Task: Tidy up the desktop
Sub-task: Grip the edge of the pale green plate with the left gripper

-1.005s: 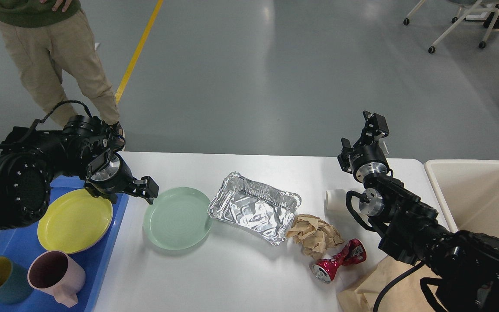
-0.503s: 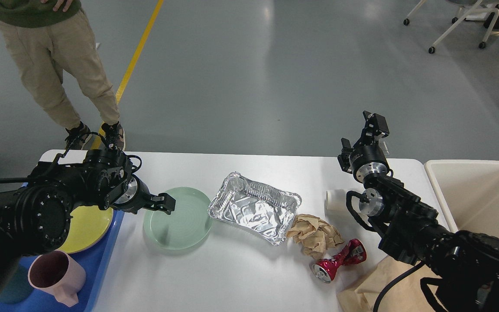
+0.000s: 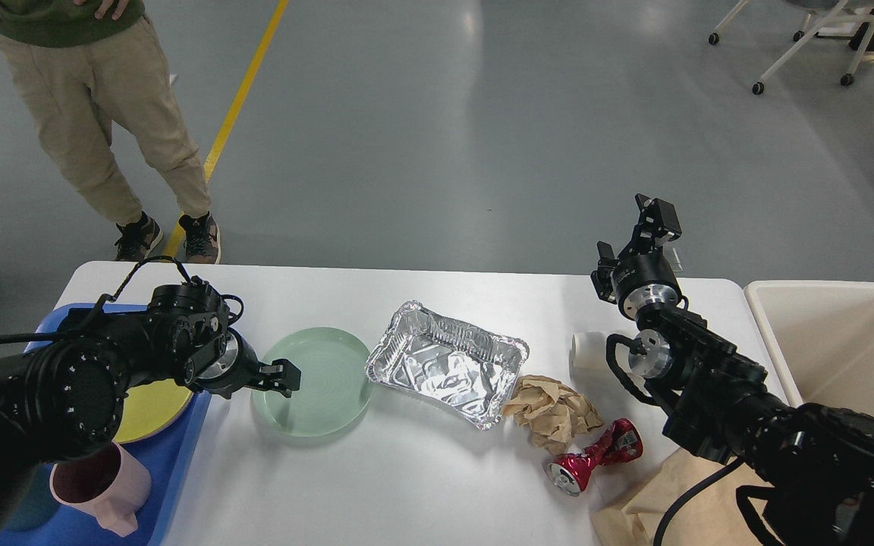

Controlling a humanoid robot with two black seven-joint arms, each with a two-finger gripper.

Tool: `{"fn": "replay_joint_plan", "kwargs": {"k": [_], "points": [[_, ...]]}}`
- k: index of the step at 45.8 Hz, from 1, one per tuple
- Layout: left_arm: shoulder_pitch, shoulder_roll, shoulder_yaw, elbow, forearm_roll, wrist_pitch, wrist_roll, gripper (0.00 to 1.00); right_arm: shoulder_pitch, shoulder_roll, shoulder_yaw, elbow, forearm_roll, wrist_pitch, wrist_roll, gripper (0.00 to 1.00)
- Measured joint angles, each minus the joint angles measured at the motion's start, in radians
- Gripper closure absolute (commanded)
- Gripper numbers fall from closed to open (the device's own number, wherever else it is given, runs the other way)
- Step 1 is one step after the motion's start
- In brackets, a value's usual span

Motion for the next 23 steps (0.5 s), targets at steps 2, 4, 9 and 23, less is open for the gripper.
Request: {"fn": "replay_joint_plan", "kwargs": {"k": [2, 4, 9, 23], "points": [[0.004, 0.000, -0.009, 0.004, 0.000, 0.003, 0.001, 0.07, 0.000, 0.000, 0.000, 0.000, 0.000, 0.000, 0.000, 0.00], [0.006, -0.001, -0.017, 0.008, 0.000, 0.007, 0.001, 0.10, 0.000, 0.000, 0.000, 0.000, 0.000, 0.000, 0.000, 0.00], [0.011, -0.001, -0.035, 0.013, 0.000, 0.016, 0.002, 0.16, 0.000, 0.000, 0.000, 0.000, 0.000, 0.000, 0.000, 0.00], [0.016, -0.002, -0.079, 0.012, 0.000, 0.005, 0.076, 0.39, 0.000, 0.000, 0.000, -0.001, 0.000, 0.000, 0.000, 0.00]]}}
